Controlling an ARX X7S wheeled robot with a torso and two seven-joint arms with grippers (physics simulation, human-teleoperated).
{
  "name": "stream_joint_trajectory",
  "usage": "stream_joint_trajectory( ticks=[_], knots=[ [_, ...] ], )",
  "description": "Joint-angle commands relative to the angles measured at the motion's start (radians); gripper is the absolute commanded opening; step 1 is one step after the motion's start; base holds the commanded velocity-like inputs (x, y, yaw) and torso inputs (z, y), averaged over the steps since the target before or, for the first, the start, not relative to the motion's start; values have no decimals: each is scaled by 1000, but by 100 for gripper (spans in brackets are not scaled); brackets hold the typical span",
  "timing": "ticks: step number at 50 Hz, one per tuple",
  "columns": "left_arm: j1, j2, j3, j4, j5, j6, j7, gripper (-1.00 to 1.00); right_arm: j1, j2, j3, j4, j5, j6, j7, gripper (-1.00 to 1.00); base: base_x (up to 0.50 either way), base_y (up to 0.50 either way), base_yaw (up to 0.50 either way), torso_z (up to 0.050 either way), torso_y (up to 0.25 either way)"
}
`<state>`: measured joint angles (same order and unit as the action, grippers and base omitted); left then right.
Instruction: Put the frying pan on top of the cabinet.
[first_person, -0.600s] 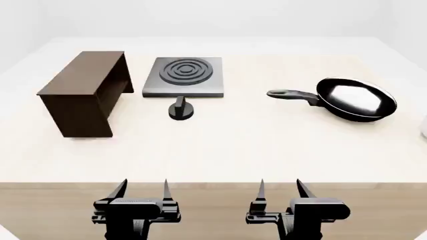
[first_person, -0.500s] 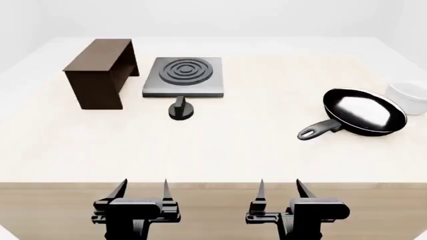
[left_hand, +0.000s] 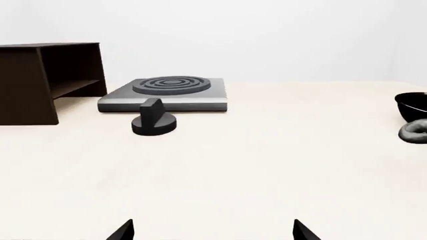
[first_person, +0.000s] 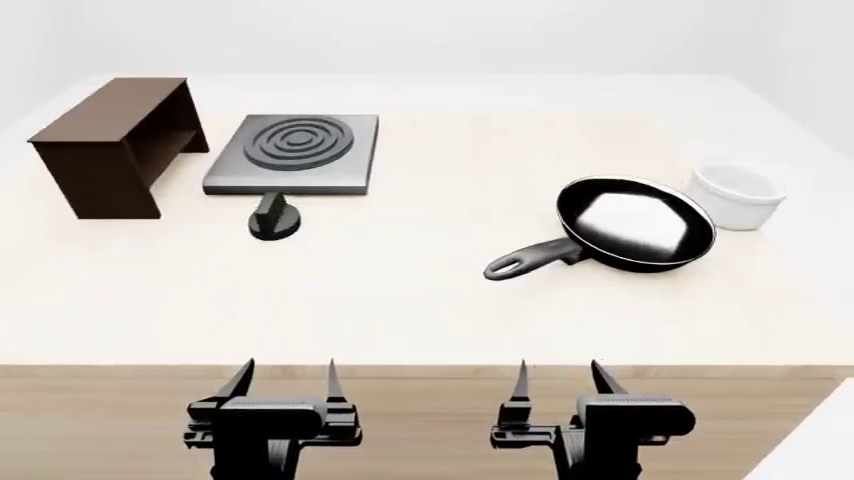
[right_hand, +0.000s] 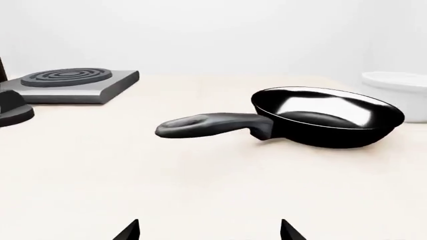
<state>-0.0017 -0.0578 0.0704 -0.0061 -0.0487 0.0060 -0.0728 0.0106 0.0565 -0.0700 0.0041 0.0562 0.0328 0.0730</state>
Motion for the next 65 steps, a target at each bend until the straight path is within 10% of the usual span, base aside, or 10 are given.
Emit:
stream_joint_trajectory(
  ticks=[1,24,35,65],
  knots=[
    [-5,-16,18,1,-20,-14,-23,100,6,16,-16,0,22,12,22,100,0,-500,0,0,0],
    [-12,-46,45,33,-12,10,-78,100,30,28,-5,-44,50,93,114,100,0,-403,0,0,0],
    [-473,-62,-41,610,-63,-830,-143,100,395,148,65,-584,111,780,181,100,116,0,0,0,0],
    [-411,-99,47,396,21,-546,-191,100,395,158,71,-554,123,776,199,100,500,0,0,0,0]
  ],
)
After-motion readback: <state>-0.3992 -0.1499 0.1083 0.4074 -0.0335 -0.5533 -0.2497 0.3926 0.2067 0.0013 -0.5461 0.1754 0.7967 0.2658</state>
